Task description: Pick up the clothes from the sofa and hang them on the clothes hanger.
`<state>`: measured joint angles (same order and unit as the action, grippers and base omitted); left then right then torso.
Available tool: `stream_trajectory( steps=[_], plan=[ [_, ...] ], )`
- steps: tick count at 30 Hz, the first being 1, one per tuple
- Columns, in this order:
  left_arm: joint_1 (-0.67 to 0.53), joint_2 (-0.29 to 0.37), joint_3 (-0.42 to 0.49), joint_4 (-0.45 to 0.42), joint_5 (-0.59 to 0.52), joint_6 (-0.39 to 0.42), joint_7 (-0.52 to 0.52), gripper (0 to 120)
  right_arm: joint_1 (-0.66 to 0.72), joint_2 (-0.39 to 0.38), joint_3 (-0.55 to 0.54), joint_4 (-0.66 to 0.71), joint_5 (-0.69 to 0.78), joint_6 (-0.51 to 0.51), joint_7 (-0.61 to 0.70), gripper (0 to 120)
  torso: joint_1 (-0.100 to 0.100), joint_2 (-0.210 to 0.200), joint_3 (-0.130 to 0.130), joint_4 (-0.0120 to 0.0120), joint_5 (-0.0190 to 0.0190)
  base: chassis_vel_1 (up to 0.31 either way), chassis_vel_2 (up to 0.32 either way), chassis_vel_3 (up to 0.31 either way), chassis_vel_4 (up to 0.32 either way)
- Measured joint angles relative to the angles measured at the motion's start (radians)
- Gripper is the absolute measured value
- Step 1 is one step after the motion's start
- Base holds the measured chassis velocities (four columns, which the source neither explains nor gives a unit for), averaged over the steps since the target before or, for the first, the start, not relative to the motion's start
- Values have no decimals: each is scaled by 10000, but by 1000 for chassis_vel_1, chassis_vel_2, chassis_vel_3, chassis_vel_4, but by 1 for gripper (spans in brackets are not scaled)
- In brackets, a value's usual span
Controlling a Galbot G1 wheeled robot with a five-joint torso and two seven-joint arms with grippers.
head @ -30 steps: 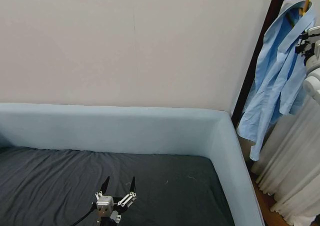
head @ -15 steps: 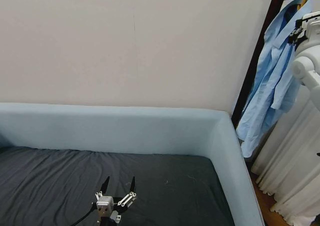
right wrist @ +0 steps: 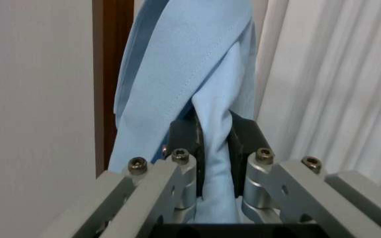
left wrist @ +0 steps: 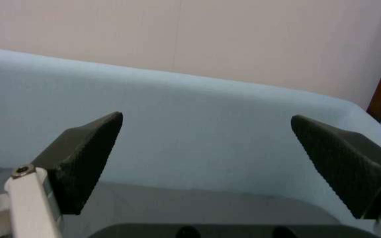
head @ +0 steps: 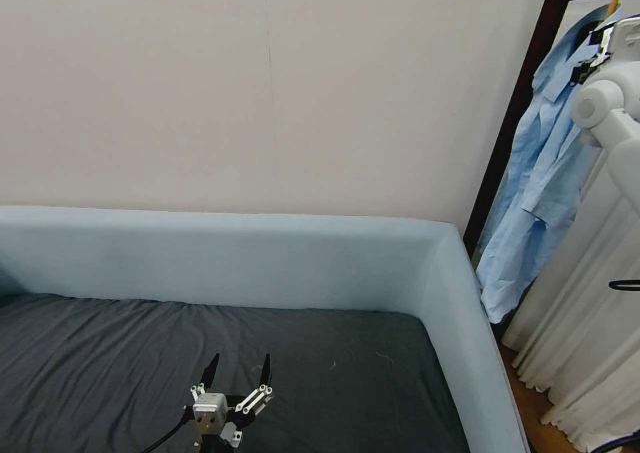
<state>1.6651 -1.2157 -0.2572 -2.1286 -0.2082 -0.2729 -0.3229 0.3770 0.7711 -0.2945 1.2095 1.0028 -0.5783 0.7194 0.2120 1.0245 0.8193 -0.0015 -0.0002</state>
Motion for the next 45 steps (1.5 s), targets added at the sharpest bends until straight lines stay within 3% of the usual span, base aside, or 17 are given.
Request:
stream_trajectory(
  steps=[9,18,31,39,45],
  plan=[
    [0,0,0,0,-1,0,0,100,731,530,-329,-723,460,-301,581,8,0,0,0,2,-1,0,0,0,0],
    [0,0,0,0,0,0,0,100,807,525,-393,-767,934,-581,976,8,1,0,0,0,0,0,0,0,0],
    [0,0,0,0,0,0,0,100,447,38,-391,-13,906,-508,598,50,0,1,-1,0,1,0,0,0,0],
    [0,0,0,0,0,1,0,100,-594,-1201,-10,2110,-6,81,-1081,84,0,2,-1,-3,4,0,0,0,0],
    [0,0,0,0,0,1,0,100,-1213,-1851,505,3330,347,409,-1608,98,0,1,-1,2,-1,0,0,0,0]
  ],
)
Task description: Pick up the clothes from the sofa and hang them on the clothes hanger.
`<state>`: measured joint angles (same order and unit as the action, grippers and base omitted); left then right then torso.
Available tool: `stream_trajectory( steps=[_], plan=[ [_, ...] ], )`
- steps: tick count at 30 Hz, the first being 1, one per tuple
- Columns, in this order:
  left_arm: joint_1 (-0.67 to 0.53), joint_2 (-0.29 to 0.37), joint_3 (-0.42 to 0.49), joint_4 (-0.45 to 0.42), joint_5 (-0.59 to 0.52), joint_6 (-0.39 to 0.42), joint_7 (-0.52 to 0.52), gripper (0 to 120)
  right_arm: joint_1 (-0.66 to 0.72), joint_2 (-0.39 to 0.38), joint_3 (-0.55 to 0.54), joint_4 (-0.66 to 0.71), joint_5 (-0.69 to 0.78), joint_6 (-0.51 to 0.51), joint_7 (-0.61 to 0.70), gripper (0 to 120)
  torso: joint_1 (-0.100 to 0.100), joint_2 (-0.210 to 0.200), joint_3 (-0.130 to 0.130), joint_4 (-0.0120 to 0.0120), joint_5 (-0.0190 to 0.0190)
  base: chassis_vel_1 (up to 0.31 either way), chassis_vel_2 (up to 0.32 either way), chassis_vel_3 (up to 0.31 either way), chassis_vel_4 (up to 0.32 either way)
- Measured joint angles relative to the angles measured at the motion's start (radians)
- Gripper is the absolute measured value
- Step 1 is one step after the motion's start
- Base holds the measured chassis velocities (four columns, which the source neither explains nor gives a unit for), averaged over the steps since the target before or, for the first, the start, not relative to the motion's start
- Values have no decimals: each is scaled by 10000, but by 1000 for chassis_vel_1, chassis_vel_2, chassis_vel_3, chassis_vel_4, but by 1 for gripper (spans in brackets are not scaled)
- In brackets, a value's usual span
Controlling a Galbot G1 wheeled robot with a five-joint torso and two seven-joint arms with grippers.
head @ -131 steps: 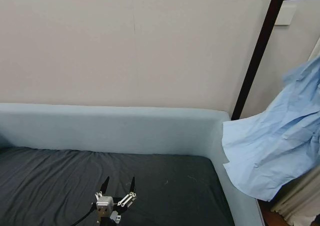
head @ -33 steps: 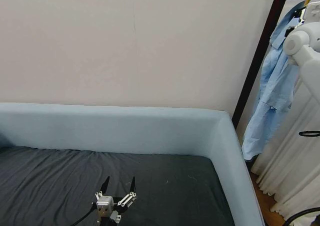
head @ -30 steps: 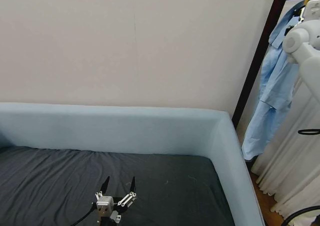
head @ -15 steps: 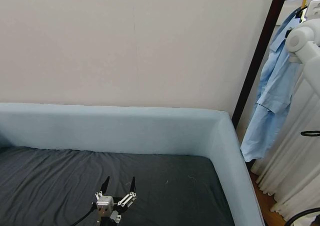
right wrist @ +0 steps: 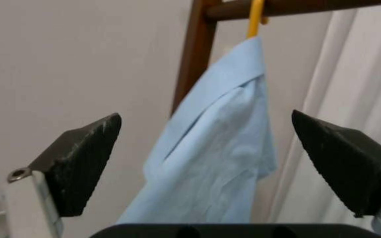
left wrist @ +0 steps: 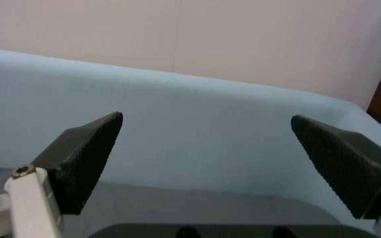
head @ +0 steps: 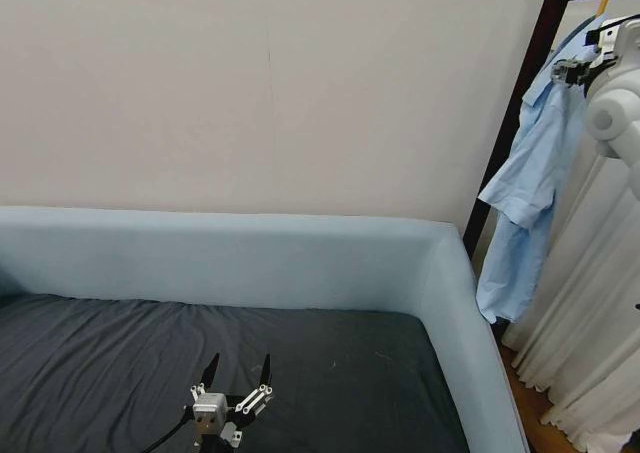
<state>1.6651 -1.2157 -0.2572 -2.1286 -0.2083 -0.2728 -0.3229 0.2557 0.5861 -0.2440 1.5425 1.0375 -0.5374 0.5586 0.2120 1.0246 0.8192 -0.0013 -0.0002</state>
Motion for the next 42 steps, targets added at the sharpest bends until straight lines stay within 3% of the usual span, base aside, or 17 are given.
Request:
stream_trajectory(
  steps=[5,10,14,20,26,30,35,38,40,42],
  plan=[
    [0,1,0,0,0,0,0,100,-1495,-761,1193,1533,939,757,-790,100,-1,1,-1,-2,1,0,0,0,0],
    [-1,0,0,0,0,0,0,100,-4016,-1998,2855,3839,2776,1899,-1831,100,-1,0,-1,-5,1,0,0,0,0],
    [0,0,0,0,0,-1,0,100,-5190,-2329,3458,4887,3834,2101,-1876,100,-1,1,-2,-4,-1,0,0,0,0],
    [0,0,0,0,-1,-1,0,100,-7447,-2108,3893,5631,3387,2661,-2020,100,-1,-1,1,-1,2,0,0,0,0],
    [-1,0,0,0,0,-1,0,100,-10294,-984,4531,5474,1216,3412,-2387,100,-1,-1,0,2,-1,0,0,0,0],
    [0,1,0,0,-1,-1,1,100,-12787,-31,5696,5219,-187,3995,-3006,100,-1,-1,0,-4,2,0,0,0,0],
    [-1,0,0,0,0,-2,0,100,-14638,890,6827,5269,-1669,4402,-3441,100,-1,-1,1,-2,0,0,0,0,0],
    [-1,2,0,0,-1,-2,-1,100,-16285,2253,7757,5401,-3848,4682,-3467,100,-1,-1,0,-4,2,0,0,0,0],
    [-1,1,1,0,-1,-1,1,100,-17247,3093,8233,5378,-5120,5409,-3682,100,-1,-1,-1,-2,3,0,0,0,0],
    [0,0,0,0,-1,-2,-1,100,-17794,3519,8529,5347,-5752,5926,-3864,100,-1,-2,-1,-3,1,0,0,0,0]
  ],
)
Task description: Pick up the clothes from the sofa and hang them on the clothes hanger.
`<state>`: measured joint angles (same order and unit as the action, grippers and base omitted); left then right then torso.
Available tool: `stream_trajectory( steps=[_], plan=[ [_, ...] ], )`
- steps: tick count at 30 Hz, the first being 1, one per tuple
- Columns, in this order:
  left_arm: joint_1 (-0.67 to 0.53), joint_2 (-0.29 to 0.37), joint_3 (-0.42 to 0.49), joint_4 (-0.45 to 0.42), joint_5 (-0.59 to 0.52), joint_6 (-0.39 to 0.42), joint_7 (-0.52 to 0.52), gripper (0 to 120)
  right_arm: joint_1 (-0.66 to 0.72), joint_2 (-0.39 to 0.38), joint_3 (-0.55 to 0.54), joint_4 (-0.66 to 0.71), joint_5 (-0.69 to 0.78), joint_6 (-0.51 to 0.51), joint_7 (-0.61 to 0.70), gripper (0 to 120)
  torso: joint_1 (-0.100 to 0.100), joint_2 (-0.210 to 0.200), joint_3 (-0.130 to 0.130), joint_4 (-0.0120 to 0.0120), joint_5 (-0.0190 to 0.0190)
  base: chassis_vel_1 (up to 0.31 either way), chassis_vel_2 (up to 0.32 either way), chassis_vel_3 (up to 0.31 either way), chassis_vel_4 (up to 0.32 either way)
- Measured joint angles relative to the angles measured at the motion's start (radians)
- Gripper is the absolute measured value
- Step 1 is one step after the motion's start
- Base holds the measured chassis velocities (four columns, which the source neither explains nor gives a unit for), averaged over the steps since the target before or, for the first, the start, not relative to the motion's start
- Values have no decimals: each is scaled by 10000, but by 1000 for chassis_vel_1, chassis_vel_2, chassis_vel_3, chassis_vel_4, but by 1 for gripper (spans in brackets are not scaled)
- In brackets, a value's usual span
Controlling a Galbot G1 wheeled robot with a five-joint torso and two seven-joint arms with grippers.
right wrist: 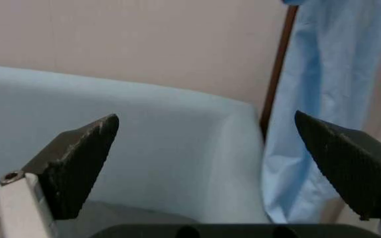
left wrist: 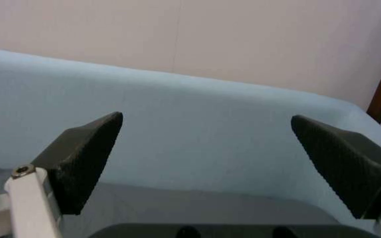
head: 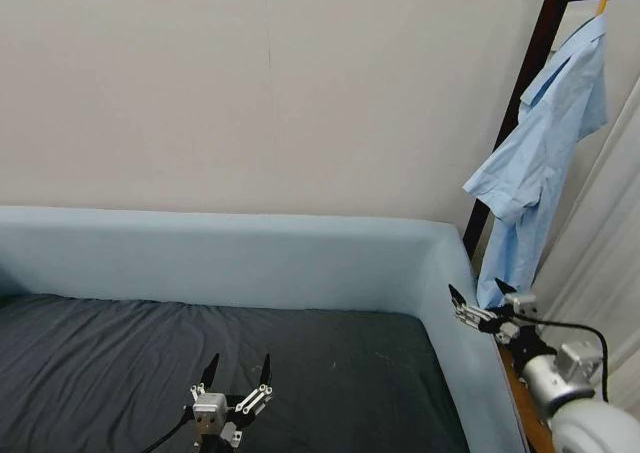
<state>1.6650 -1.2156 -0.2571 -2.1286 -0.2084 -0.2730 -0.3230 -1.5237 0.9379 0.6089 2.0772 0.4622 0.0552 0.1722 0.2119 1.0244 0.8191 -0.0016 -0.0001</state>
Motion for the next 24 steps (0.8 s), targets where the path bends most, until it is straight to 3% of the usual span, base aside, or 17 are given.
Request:
stream_trajectory(
  steps=[6,11,24],
  plan=[
    [0,0,-1,0,0,0,1,100,-2356,1564,1256,125,-1252,1859,-972,100,0,1,0,-1,-2,0,0,0,0],
    [0,1,-1,0,0,0,1,100,-3443,2268,1539,266,-1653,3141,-1448,100,-1,2,0,-1,-2,0,0,0,0],
    [0,0,-1,0,0,0,1,100,-3507,2535,1596,400,-1703,3546,-1536,100,2,1,2,2,-1,0,0,0,0]
  ],
)
